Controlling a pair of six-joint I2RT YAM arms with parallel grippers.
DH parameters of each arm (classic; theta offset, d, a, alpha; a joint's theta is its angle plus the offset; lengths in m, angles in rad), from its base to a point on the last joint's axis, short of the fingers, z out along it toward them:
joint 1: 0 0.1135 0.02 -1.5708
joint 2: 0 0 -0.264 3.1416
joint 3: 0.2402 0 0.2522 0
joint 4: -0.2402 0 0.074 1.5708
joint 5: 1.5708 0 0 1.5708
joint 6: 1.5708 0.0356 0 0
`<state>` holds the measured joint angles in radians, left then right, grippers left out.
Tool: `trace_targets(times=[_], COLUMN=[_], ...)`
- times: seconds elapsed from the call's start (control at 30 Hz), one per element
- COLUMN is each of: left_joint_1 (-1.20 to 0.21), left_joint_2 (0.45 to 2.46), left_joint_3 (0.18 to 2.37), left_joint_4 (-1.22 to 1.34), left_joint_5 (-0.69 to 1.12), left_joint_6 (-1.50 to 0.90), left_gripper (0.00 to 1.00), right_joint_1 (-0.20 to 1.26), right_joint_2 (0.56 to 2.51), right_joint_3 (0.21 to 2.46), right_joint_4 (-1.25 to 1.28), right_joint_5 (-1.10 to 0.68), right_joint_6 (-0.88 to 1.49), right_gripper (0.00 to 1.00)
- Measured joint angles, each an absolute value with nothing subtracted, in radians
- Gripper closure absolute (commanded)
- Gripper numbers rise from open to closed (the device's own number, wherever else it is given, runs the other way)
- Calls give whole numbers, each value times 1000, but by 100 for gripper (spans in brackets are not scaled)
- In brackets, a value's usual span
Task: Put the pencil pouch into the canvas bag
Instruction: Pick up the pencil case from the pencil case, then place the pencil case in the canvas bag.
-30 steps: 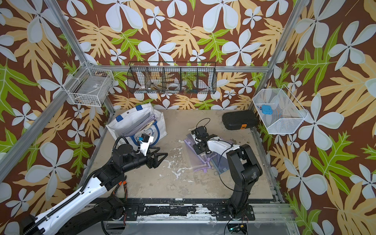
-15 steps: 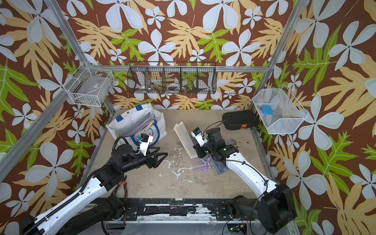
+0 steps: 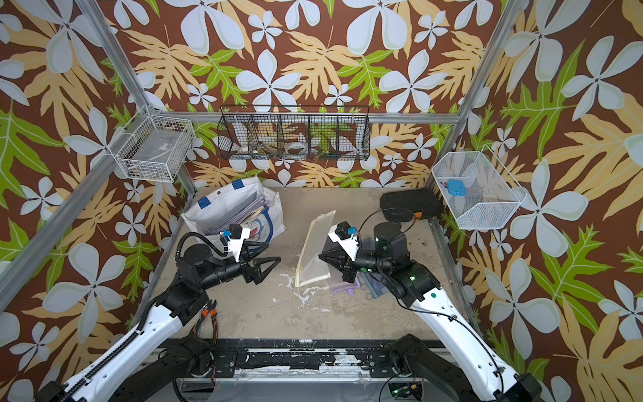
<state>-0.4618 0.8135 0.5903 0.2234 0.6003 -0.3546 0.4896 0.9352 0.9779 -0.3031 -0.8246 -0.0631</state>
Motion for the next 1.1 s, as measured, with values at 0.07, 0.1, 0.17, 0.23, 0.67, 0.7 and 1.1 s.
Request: trace_targets(times=[0.07,0.1,0.17,0.23,0.67,0.7,1.1], left_joint_1=[-460,-460,-459,-459,-458,-458,-465], left_joint_2=[812,815,834,863,851,849,965], left_joint_3=[568,560,548,544,431,429,352], left_joint_4=[287,319,390,444,766,775,1074], left_joint_5=[633,648,687,719,824,825,817], left_joint_6=[-385,-405,-454,-513,-988,-1004,-1216], left_gripper=[0,0,1,0,0,0,1], right_joint_1=[497,498,504,513,596,604,726], right_joint_2=[929,925,918,913,918,926,1013], right_joint_3=[999,1007,1017,1024,1108,1119,1173], right_joint_4=[-311,-314,-319,-327,-368,-371,-367], right_joint_5=[-849,-864,-879,-892,-953,-956,-906], right_joint_6=[-68,-72,-78,-80,-135,-135,-139], right_gripper=[100,100,100,100,100,100,100])
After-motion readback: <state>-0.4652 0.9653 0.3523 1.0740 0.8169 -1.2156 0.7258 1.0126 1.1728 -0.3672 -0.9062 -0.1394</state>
